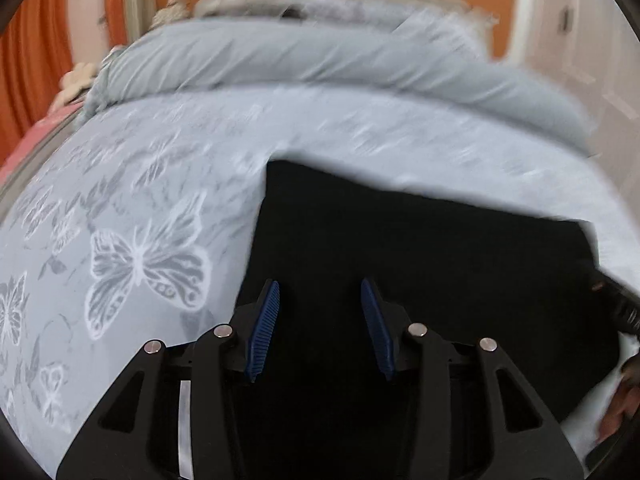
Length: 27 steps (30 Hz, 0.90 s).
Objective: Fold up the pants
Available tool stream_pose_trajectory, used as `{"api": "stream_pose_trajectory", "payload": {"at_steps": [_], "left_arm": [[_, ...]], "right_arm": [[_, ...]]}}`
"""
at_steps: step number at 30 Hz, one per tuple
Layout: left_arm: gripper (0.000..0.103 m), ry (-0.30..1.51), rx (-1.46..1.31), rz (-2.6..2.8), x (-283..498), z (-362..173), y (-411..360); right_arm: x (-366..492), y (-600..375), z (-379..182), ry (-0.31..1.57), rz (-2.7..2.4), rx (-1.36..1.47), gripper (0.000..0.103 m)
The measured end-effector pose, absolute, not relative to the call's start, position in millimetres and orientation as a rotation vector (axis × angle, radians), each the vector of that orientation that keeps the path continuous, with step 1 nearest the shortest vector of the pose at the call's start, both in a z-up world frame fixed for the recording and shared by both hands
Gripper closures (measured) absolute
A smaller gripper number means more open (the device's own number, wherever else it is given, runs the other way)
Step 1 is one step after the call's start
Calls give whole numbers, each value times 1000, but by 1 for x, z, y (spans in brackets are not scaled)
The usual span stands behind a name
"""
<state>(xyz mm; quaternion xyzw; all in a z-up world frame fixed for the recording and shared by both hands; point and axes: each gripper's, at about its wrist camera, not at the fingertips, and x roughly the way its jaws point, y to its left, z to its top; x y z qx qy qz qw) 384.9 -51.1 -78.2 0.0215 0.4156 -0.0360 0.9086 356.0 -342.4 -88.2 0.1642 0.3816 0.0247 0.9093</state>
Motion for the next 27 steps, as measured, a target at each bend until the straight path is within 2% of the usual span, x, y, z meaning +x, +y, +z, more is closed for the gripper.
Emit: {"api": "stream_pose_trajectory", "payload": {"at_steps": [3, 7, 14, 21, 27], "left_arm": [[60, 792, 43, -75, 379, -77, -44], [62, 753, 115, -76, 344, -56, -50], [62, 711, 132, -113, 269, -9, -48], [62, 673, 138, -130, 195, 33, -43], [62, 661, 159, -131, 141, 49, -40]], "right_arm": [[345, -356, -85, 763, 67, 499, 94], [301, -336, -54, 750, 31, 391, 88], [241, -324, -18, 758, 18, 294, 87], [174, -313, 9, 754, 47, 359, 87], [118, -315, 29, 701, 32, 405, 85]]}}
